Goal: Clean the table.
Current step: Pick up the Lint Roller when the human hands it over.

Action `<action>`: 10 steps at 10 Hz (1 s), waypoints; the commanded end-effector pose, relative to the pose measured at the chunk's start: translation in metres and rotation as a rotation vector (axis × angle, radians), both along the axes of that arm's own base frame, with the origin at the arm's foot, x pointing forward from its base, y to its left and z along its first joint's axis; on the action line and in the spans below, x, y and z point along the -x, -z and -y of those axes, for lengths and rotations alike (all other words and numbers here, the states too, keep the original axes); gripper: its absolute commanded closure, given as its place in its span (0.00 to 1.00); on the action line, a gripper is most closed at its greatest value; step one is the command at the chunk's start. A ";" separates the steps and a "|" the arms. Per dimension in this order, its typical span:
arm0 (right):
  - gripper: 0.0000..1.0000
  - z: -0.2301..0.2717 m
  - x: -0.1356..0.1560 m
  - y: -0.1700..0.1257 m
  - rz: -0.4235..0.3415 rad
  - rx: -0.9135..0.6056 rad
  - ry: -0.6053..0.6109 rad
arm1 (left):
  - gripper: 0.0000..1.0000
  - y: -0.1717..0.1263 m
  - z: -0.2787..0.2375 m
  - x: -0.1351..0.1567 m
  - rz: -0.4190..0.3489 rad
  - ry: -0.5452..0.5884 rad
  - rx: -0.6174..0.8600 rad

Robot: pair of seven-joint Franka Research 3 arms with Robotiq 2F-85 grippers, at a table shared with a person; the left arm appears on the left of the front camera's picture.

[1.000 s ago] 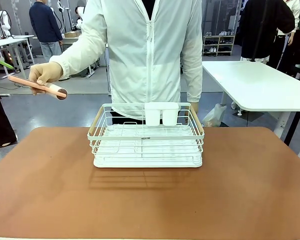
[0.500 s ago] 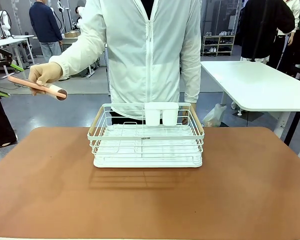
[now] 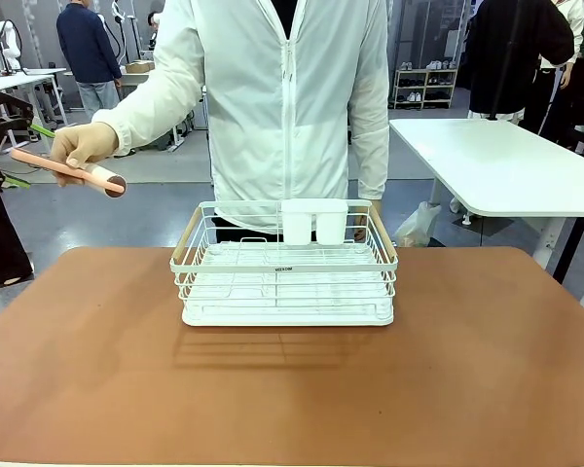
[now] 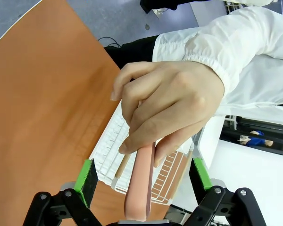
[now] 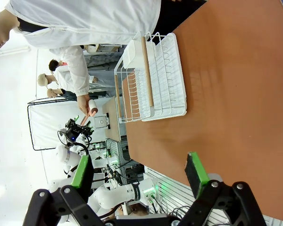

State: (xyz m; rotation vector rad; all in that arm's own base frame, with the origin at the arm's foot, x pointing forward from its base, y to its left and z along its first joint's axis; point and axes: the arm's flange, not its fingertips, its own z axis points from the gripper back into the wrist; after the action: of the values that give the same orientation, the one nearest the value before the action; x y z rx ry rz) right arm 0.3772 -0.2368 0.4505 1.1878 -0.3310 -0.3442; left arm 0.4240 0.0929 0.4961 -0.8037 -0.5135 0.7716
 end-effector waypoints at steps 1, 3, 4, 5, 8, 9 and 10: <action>0.00 0.000 0.001 -0.003 0.004 -0.010 0.000 | 0.00 0.002 -0.001 -0.011 0.025 -0.026 0.013; 0.00 0.000 0.001 -0.003 0.004 -0.010 0.000 | 0.04 0.004 0.000 -0.015 0.020 -0.019 0.023; 0.00 0.000 0.001 -0.003 0.004 -0.010 0.000 | 0.19 0.006 0.000 -0.016 0.023 -0.015 0.022; 0.00 0.000 0.001 -0.003 0.004 -0.010 0.000 | 0.23 0.006 0.000 -0.017 0.025 -0.015 0.023; 0.00 0.000 0.001 -0.003 0.004 -0.010 0.000 | 0.57 0.006 -0.003 -0.018 0.038 -0.022 0.036; 0.00 0.000 0.001 -0.003 0.004 -0.010 0.000 | 0.61 0.005 -0.004 -0.018 0.042 -0.024 0.040; 0.00 0.000 0.001 -0.003 0.004 -0.010 0.000 | 0.77 0.005 -0.003 -0.018 0.045 -0.022 0.041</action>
State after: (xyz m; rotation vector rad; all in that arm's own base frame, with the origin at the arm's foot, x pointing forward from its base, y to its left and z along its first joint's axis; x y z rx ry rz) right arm 0.3772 -0.2367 0.4506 1.1877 -0.3308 -0.3440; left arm 0.4377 0.0949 0.4945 -0.8336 -0.5081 0.7991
